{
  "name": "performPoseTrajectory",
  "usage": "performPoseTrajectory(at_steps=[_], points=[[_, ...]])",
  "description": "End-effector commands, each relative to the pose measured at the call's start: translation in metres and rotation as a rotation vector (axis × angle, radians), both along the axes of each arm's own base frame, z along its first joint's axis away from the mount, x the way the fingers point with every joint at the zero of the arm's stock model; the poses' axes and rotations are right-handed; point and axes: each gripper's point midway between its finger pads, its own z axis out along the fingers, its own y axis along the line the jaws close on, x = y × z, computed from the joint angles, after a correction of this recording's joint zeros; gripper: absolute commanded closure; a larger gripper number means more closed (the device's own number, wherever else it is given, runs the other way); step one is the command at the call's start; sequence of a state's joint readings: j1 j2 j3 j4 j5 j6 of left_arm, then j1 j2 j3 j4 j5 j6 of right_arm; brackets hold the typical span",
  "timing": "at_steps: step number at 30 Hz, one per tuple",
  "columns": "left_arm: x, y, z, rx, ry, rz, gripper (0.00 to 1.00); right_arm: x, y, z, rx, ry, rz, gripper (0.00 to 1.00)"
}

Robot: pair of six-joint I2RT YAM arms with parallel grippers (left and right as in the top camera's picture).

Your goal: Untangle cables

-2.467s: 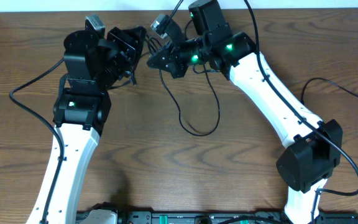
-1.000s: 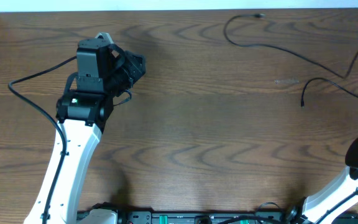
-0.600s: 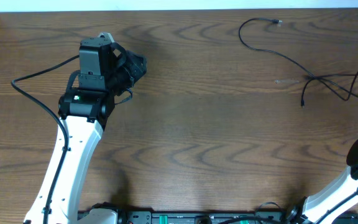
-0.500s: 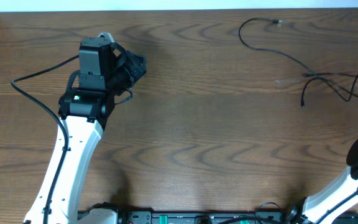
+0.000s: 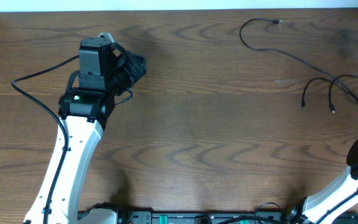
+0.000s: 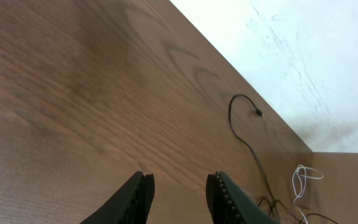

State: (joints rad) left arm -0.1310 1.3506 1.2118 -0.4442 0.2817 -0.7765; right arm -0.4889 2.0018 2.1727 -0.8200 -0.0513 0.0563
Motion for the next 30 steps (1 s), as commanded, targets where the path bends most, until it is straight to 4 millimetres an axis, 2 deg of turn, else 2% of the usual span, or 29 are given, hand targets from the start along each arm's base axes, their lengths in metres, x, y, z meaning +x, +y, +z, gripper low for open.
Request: performPoseTrajectory(at_steps=[1,3,6,10,13,20,22,27,30], points=[[0.004,0.003,0.008,0.024,-0.029,-0.001,0.66,-0.004,0.002,0.005,-0.013,0.005,0.006,0.01],[0.004,0.003,0.008,0.023,-0.029,-0.001,0.66,-0.003,0.011,0.003,-0.003,0.017,0.047,0.01],[0.004,0.003,0.008,0.024,-0.029,-0.001,0.66,0.003,0.038,0.000,0.010,0.030,0.191,0.01],[0.004,0.003,0.008,0.024,-0.029,-0.001,0.66,0.011,0.087,-0.005,0.049,0.036,0.400,0.01],[0.004,0.003,0.008,0.023,-0.029,-0.001,0.66,0.017,0.121,-0.016,0.055,0.066,0.497,0.01],[0.001,0.002,0.005,0.026,-0.010,-0.004,0.66,0.037,0.203,-0.070,0.021,0.169,0.729,0.01],[0.000,0.002,0.002,0.027,0.001,-0.004,0.66,0.042,0.224,-0.089,0.011,0.203,0.789,0.04],[-0.003,0.003,-0.001,0.030,0.016,-0.004,0.66,0.058,0.261,-0.134,0.004,0.261,0.878,0.14],[-0.004,0.003,-0.002,0.031,0.022,-0.004,0.66,0.067,0.275,-0.162,-0.010,0.297,0.902,0.17]])
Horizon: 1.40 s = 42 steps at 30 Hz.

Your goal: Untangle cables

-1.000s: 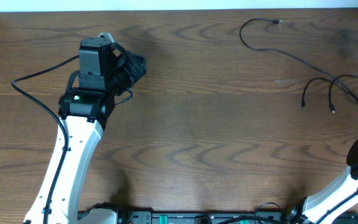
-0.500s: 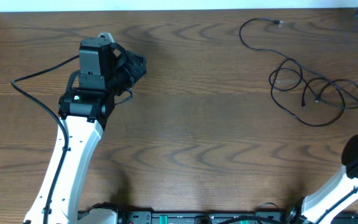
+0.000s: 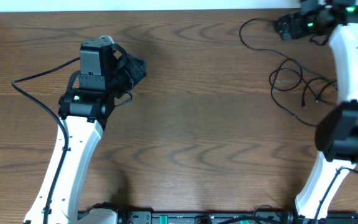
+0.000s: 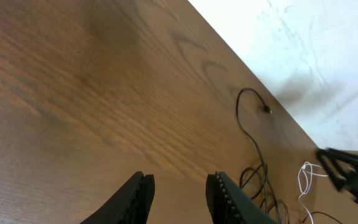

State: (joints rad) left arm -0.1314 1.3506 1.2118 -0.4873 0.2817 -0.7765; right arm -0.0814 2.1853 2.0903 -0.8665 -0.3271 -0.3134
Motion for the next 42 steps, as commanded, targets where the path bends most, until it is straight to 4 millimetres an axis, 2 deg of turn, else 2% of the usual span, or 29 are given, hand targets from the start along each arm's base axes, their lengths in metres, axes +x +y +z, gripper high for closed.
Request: performPoseTrajectory(at_steps=[1,4,8,24,26,32,37,40,42], points=[[0.003,0.002,0.006,0.025,-0.019,-0.004,0.66,0.005,0.016,-0.038,-0.044,0.041,0.065,0.18],[0.003,0.002,0.006,0.025,-0.020,-0.005,0.66,0.011,0.026,-0.068,-0.087,0.064,0.107,0.22],[0.003,0.002,0.006,0.025,-0.020,-0.004,0.66,0.013,0.032,-0.094,-0.130,0.084,0.148,0.26],[0.003,0.002,0.006,0.025,-0.019,-0.004,0.66,0.009,0.027,-0.163,-0.171,0.169,0.218,0.30],[0.003,0.002,0.006,0.025,-0.018,-0.004,0.66,0.007,0.028,-0.169,-0.170,0.185,0.219,0.33],[0.001,0.002,0.004,0.026,-0.010,-0.005,0.66,0.004,0.027,-0.172,-0.166,0.202,0.217,0.40],[-0.001,0.003,0.002,0.028,0.003,-0.005,0.66,-0.009,0.019,-0.177,-0.158,0.261,0.205,0.50],[-0.001,0.003,0.002,0.028,0.003,-0.005,0.66,-0.015,0.000,-0.182,-0.188,0.311,0.118,0.56],[0.000,0.003,0.002,0.028,0.002,-0.005,0.66,-0.016,-0.023,-0.184,-0.244,0.344,0.005,0.60]])
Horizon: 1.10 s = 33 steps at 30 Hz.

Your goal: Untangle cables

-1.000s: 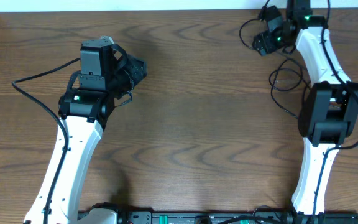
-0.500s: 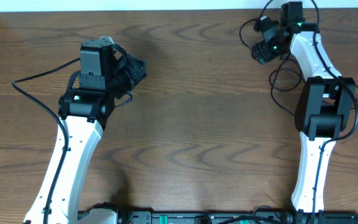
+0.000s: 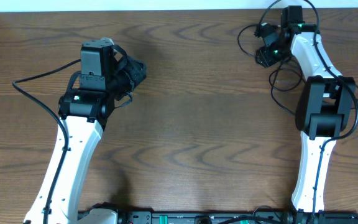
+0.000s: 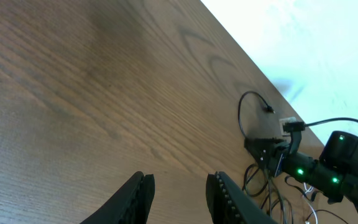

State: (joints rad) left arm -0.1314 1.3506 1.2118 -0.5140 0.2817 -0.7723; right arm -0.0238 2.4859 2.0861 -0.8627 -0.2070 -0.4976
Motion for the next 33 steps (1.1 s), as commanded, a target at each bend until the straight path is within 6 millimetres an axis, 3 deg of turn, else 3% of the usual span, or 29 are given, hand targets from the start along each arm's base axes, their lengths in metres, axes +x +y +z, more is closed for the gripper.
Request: performPoseTrajectory(at_steps=[1,6,12,22,25,28,33], points=[[0.004,0.002,0.007,0.021,-0.022,-0.002,0.66,-0.010,-0.048,-0.017,-0.140,0.070,-0.210,0.63],[0.004,0.002,0.007,0.021,-0.022,-0.002,0.66,-0.027,-0.097,-0.018,-0.285,0.123,-0.411,0.73],[0.004,0.002,0.007,0.021,-0.023,-0.002,0.66,-0.046,-0.155,-0.013,-0.406,0.143,-0.632,0.75],[0.004,0.002,0.007,0.021,-0.023,-0.002,0.66,-0.083,-0.254,-0.014,-0.320,0.173,-0.980,0.86],[0.004,0.002,0.007,0.021,-0.023,-0.002,0.66,-0.086,-0.260,-0.020,-0.172,0.191,-1.004,0.80],[0.004,0.002,0.007,0.021,-0.022,-0.002,0.66,-0.084,-0.252,-0.021,-0.012,0.203,-0.983,0.71],[0.004,0.002,0.007,0.021,-0.023,-0.002,0.66,-0.071,-0.236,0.003,0.132,0.167,-0.921,0.60]])
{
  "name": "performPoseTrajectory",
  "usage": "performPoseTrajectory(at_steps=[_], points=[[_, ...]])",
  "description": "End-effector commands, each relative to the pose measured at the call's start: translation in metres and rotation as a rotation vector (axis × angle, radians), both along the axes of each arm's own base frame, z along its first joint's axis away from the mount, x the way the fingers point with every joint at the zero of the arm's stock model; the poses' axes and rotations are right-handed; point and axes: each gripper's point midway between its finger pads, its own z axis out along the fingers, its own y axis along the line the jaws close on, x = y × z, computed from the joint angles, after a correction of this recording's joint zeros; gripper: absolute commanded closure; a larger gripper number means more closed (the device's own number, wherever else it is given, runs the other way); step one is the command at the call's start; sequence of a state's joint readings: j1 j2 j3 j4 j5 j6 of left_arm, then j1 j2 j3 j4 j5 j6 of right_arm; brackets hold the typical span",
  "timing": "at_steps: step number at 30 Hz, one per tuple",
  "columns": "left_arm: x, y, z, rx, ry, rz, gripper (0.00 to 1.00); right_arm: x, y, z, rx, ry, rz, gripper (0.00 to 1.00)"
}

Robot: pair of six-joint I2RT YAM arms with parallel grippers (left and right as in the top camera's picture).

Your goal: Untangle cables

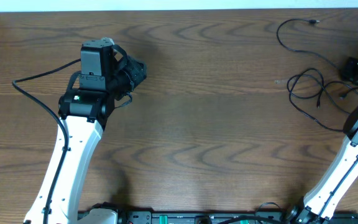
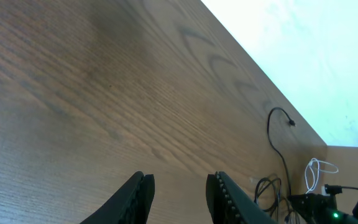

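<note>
A tangle of thin black cables (image 1: 311, 84) lies at the table's right side. One strand loops up to a plug end (image 1: 316, 23) near the far edge. The left wrist view shows that loop (image 2: 277, 142) and the bunched part (image 2: 265, 188) far ahead. My right gripper (image 1: 355, 68) sits at the right edge, touching the tangle's right end; its jaws cannot be made out. My left gripper (image 1: 137, 70) hovers open and empty over bare wood at the left, also seen as the left gripper (image 2: 179, 193) in its own view, far from the cables.
A white cable (image 2: 319, 171) lies coiled at the far right corner, beside the black ones. The table's far edge (image 1: 179, 10) meets a white wall. The left arm's own black lead (image 1: 36, 78) arcs over the table's left side.
My right gripper was at the upper middle-right among the cables; it is now at the table's right edge. The black cables lie further right. The left arm has not moved.
At first the cables lay loosely spread at the right and my right arm was low at the bottom right. Then its gripper was at the far edge by the plug end, the cables bunched. Later it was amid them further left; now both are further right.
</note>
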State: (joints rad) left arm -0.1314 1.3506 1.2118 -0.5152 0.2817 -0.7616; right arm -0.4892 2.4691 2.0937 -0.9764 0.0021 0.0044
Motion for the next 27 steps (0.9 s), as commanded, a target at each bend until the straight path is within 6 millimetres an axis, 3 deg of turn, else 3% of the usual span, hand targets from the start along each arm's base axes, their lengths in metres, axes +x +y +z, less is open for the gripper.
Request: performPoseTrajectory(at_steps=[1,6,11,16,17,21,27], points=[[0.004,0.002,0.007,0.013,-0.020,0.004,0.66,0.017,0.039,0.012,0.152,-0.087,0.079,0.58],[0.004,0.002,0.007,0.013,-0.020,0.004,0.66,0.034,0.059,0.088,0.114,-0.227,0.166,0.49],[0.004,0.002,0.007,0.013,-0.020,0.004,0.65,0.034,0.089,0.175,0.050,-0.354,0.234,0.38],[0.003,0.002,0.006,0.014,-0.015,0.005,0.51,0.023,0.132,0.239,0.003,-0.440,0.355,0.30],[0.003,0.002,0.006,0.015,-0.013,0.005,0.43,0.020,0.144,0.249,-0.006,-0.452,0.389,0.28],[-0.002,0.003,0.001,0.018,0.013,0.005,0.22,0.013,0.178,0.270,-0.027,-0.470,0.487,0.21],[-0.007,0.004,-0.005,0.023,0.047,0.004,0.12,0.009,0.206,0.268,-0.034,-0.440,0.540,0.18]])
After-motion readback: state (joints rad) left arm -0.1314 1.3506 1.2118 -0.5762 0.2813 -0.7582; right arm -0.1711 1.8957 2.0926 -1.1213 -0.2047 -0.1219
